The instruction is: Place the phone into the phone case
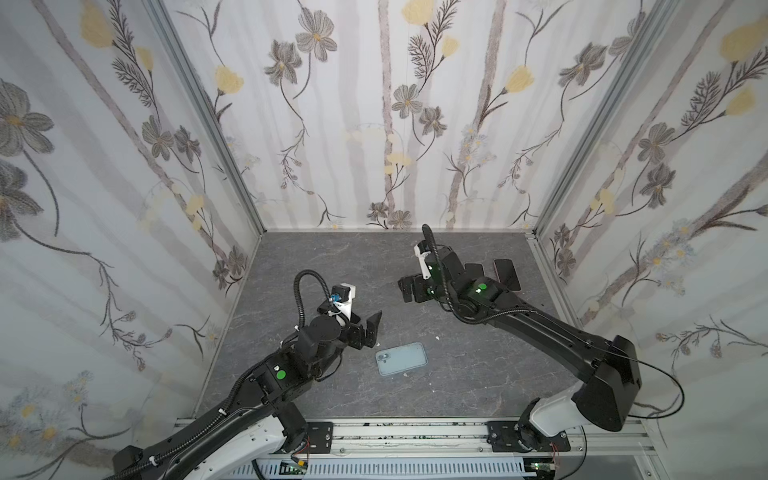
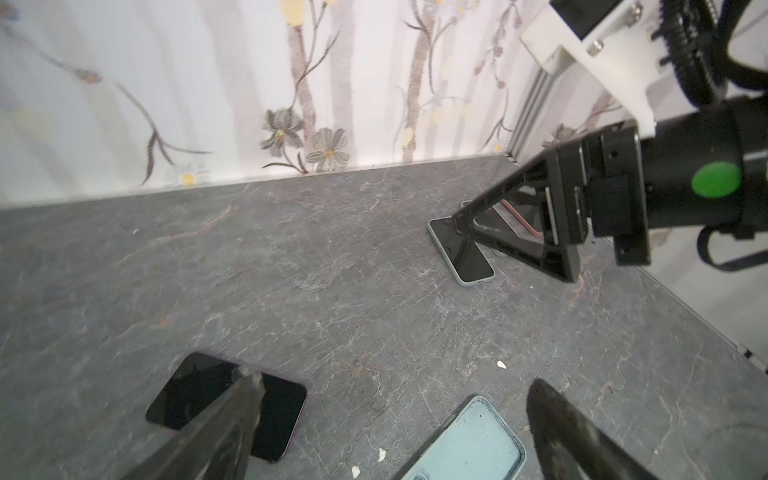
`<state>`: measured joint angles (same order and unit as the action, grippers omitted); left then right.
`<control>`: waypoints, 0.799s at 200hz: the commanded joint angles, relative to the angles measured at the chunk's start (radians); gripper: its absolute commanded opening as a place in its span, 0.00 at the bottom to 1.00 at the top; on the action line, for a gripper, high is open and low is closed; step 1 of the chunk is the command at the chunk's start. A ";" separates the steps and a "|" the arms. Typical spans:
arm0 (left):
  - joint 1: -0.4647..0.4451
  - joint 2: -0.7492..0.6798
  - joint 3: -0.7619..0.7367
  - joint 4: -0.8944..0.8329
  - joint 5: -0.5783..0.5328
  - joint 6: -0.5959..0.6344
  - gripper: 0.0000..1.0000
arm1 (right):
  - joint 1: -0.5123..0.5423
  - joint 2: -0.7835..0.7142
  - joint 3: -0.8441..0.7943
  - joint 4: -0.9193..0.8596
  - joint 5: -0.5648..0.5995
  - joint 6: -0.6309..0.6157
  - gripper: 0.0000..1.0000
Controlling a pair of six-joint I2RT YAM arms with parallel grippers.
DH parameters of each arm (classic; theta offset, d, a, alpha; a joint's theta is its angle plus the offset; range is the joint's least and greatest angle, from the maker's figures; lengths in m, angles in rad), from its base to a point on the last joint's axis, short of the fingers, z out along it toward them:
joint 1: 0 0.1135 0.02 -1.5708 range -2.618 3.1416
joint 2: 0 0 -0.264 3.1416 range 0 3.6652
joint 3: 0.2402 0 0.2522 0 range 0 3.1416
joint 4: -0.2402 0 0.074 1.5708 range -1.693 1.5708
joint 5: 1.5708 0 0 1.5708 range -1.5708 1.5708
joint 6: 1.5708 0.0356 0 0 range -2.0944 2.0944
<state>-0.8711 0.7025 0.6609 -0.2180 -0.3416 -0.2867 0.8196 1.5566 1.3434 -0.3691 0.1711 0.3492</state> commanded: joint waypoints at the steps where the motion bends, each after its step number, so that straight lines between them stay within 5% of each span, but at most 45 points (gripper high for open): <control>1: 0.016 -0.029 -0.017 -0.141 -0.131 -0.249 1.00 | 0.049 0.112 0.083 0.030 0.011 -0.051 1.00; 91: 0.063 -0.275 -0.170 -0.285 -0.220 -0.441 1.00 | 0.151 0.464 0.244 0.150 -0.192 -0.061 1.00; 160: 0.063 -0.332 -0.181 -0.307 -0.263 -0.468 1.00 | 0.185 0.662 0.400 0.138 -0.188 -0.119 1.00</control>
<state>-0.8097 0.3870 0.4850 -0.5133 -0.5610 -0.7204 1.0046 2.1788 1.7058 -0.2481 -0.0139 0.2516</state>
